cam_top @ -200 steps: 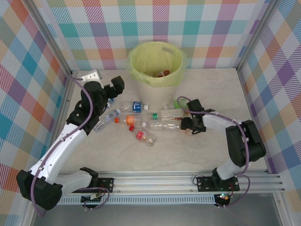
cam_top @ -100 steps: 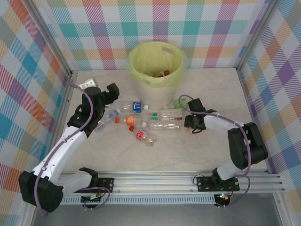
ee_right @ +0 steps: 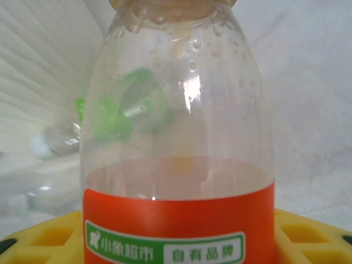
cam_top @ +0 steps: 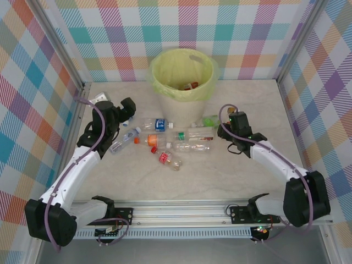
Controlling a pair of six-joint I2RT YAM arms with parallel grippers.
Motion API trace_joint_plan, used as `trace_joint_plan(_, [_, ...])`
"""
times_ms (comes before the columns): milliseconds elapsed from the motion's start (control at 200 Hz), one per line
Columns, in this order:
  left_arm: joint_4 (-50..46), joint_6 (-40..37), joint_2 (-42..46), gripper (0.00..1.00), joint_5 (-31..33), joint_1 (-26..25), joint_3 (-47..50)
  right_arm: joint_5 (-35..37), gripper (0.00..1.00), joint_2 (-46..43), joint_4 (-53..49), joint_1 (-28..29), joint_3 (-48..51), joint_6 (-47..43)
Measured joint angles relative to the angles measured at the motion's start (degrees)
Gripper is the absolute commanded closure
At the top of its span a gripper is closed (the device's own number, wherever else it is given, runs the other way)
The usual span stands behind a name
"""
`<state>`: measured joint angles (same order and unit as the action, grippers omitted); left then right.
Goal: Put the plastic bottles in the bin
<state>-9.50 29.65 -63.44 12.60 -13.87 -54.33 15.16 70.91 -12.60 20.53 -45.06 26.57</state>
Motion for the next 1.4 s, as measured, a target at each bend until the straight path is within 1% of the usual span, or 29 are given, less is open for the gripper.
trace_joint_plan(160, [0.26,0.85,-1.11,0.0,-3.06,0.85,1.7,-3.41,0.55,-4.87,4.98,0.0,-0.02,-1.29])
trace_joint_plan(310, [0.31,1.55,-1.44,0.0,-5.33,1.44,2.93,-7.39,0.55,-5.46,6.99,0.0,-2.8,-3.08])
trace_joint_plan(395, [0.28,1.73,-1.55,0.0,-7.32,2.14,2.97,-10.16,0.55,-4.83,7.26,0.0,-7.58,-3.63])
trace_joint_plan(520, [-0.04,1.68,-1.62,0.0,-9.11,2.51,2.97,-14.51,0.54,-1.97,8.07,0.0,-18.67,-5.09])
trace_joint_plan(630, [-1.07,1.68,-1.62,0.0,-9.18,2.75,2.99,-17.94,0.52,2.6,8.9,0.0,-29.14,-7.56])
trace_joint_plan(720, [-1.4,1.7,-1.53,0.0,-9.16,3.15,2.99,-20.48,0.51,6.97,8.72,0.0,-35.76,-9.27])
trace_joint_plan(810, [-1.51,1.7,-1.03,0.0,-9.14,3.58,3.21,-23.74,0.5,13.33,7.39,0.0,-43.1,-10.78])
trace_joint_plan(905, [-1.92,1.86,-0.07,0.0,-9.14,4.15,3.78,-26.16,0.5,19.74,6.34,0.02,-48.74,-11.54])
trace_joint_plan(1030, [-2.75,2.1,1.44,0.0,-9.09,4.98,4.7,-28.33,0.48,28.24,1.81,0.28,-56.85,-12.63])
trace_joint_plan(1200, [-3.1,2.12,3.26,0.0,-9.01,5.81,5.42,-27.85,0.47,37.73,-5.75,1.68,-67.98,-15.54])
trace_joint_plan(1400, [-3.96,2.12,3.96,0.0,-8.94,6.91,6.54,-21.59,0.48,45.35,-12.72,3.74,-77.05,-19.93])
